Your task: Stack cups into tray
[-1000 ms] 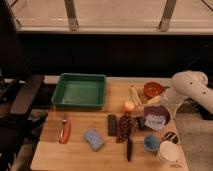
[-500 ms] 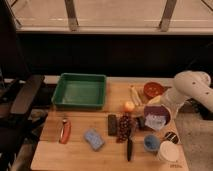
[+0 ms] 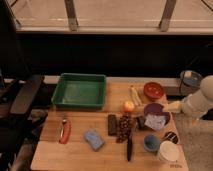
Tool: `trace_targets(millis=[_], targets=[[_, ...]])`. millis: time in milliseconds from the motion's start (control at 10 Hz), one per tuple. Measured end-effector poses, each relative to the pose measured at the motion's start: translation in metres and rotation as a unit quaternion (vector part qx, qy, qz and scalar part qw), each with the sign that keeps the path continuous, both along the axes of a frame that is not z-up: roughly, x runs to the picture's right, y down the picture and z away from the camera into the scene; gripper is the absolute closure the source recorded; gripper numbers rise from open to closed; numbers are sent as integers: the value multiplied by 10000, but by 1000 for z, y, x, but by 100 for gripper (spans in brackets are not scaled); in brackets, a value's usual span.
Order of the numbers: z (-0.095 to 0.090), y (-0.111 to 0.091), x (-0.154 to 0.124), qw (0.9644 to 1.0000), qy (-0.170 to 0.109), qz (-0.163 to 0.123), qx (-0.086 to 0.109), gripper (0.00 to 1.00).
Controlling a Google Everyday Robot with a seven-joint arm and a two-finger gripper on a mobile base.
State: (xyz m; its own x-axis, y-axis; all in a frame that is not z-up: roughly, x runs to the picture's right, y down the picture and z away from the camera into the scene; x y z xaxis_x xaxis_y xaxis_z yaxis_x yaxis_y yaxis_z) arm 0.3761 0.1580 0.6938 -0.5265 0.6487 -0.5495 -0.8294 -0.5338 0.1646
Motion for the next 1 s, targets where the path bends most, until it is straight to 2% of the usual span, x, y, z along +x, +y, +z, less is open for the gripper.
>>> trace_targets(millis=[300,700,1000], targets=[[-6,38,30,9993,241,164,-252,20],[-3,70,43,9970,355,381,-567,20],[-3,68,43,9971,352,377,-554,20]])
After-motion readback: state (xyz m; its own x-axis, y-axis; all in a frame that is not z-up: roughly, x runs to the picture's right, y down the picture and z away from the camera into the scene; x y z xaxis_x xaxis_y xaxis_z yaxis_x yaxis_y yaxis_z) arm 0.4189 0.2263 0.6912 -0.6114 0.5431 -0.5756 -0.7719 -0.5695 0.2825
